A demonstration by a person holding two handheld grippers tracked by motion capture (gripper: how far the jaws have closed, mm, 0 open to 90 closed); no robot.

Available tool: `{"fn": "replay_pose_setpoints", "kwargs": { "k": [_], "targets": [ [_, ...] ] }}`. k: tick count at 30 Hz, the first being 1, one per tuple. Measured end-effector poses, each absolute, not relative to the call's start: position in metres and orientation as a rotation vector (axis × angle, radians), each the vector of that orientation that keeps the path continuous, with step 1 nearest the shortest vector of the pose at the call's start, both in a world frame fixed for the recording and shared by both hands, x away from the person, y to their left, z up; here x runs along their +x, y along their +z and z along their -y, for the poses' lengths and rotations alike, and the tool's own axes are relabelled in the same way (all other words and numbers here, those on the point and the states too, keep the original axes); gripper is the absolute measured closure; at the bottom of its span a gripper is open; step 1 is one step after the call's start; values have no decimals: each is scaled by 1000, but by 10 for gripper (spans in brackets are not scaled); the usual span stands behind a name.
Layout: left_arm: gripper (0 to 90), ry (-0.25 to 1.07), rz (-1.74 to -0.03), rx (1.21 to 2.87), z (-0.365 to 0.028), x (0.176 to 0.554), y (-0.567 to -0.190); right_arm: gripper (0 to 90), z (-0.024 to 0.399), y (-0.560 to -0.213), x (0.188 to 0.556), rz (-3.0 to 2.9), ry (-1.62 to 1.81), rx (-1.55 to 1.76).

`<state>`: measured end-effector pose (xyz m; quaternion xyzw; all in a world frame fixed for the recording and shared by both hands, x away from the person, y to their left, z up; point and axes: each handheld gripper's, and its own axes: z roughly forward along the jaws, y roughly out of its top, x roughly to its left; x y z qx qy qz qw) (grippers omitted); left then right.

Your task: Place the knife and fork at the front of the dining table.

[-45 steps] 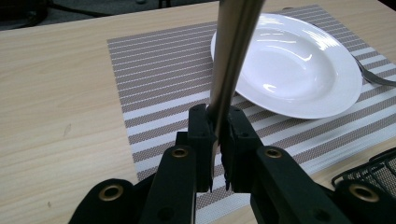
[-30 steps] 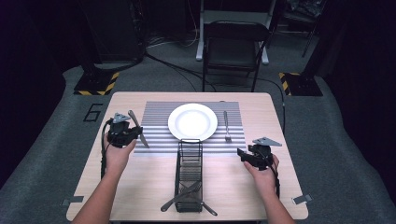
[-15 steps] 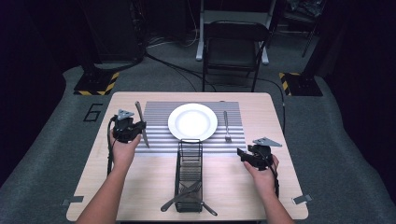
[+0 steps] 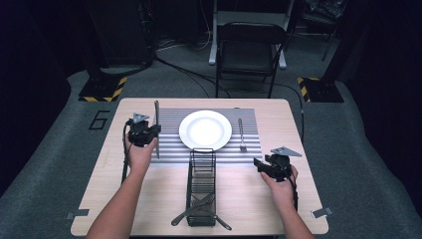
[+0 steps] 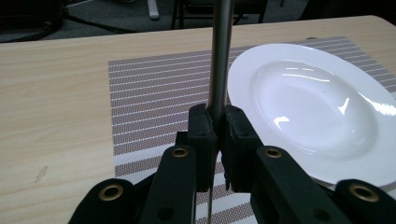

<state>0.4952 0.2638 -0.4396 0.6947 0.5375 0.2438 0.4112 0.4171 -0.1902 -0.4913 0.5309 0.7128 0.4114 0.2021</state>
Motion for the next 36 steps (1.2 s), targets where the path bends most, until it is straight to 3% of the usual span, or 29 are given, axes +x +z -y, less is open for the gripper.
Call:
{"fn": "replay_pose_setpoints", "kwargs": {
  "k": [14, 36],
  "targets": [
    [825, 562, -1443, 1716, -256, 516, -465, 452, 195, -493, 418, -1979, 1164, 1510],
    [825, 575, -1590, 1618, -230, 540, -447, 452, 194, -493, 419, -1987, 1178, 1505]
  ]
}}
